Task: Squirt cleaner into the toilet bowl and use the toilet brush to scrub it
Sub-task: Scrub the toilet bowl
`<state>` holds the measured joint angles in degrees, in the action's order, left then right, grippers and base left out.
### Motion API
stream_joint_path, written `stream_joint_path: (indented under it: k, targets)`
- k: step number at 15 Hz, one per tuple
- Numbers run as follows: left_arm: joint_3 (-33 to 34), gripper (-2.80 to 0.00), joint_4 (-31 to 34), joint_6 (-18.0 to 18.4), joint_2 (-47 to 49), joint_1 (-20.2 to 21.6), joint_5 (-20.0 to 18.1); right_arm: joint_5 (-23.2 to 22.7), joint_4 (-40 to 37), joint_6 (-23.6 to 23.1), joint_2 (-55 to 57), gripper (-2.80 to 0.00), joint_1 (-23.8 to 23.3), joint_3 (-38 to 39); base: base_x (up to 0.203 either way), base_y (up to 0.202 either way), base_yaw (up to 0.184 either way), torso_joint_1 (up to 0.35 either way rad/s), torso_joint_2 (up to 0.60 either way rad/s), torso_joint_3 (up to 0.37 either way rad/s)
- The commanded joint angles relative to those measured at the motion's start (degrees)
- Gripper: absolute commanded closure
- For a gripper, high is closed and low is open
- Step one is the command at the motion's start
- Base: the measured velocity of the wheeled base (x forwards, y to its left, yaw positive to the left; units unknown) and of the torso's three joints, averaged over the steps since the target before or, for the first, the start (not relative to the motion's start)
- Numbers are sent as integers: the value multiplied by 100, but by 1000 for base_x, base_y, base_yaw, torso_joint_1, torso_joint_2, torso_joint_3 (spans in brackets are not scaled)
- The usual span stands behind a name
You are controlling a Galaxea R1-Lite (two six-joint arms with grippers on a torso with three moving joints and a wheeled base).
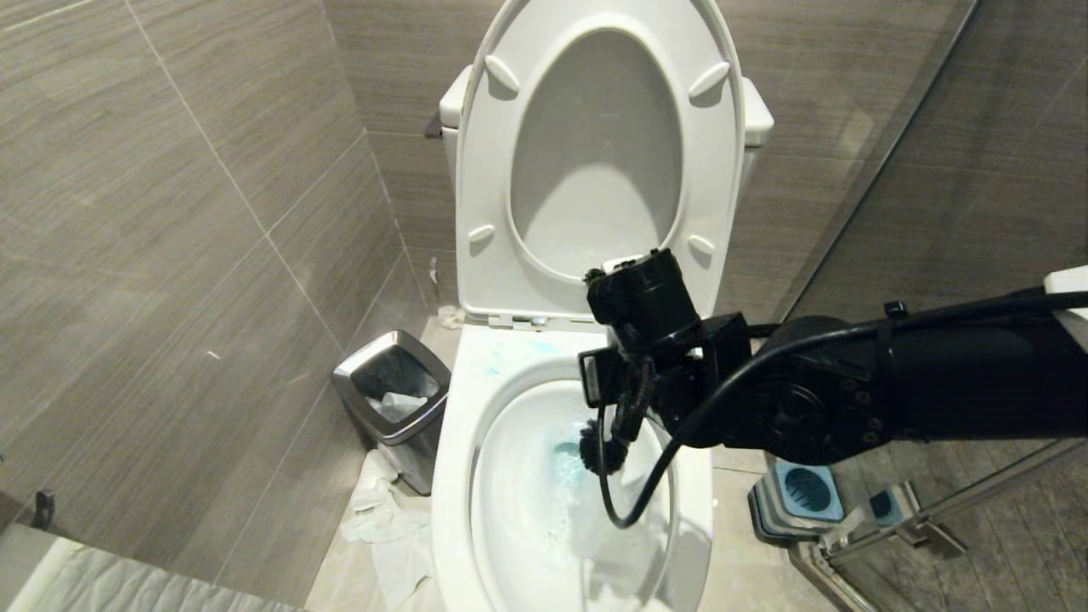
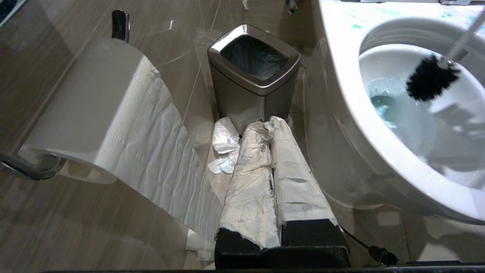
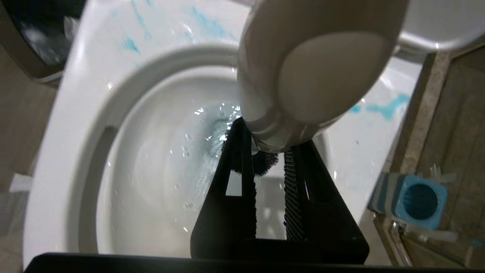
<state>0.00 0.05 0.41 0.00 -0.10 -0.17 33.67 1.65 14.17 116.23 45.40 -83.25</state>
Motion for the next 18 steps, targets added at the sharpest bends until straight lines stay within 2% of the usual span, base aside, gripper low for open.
stream_joint_path:
  k: [1,4,10,15,18]
  targets:
    - [9,0,-4,3,0,1,-1,56,-7,-20,570,0,0,-724,0,0,0,0,0,0]
    - [9,0,-2,3,0,1,-1,270,-64,-44,850,0,329,-1122,0,0,0,0,0,0]
    - [9,0,-3,3,0,1,-1,263,-145,-42,1166,0,302,-1098,0,0,0,0,0,0]
    - [9,0,4,3,0,1,-1,357,-76,286,2002,0,274,-1125,0,0,0,0,0,0]
    - [9,0,-4,3,0,1,-1,365,-76,306,1659,0,345,-1104,0,0,0,0,0,0]
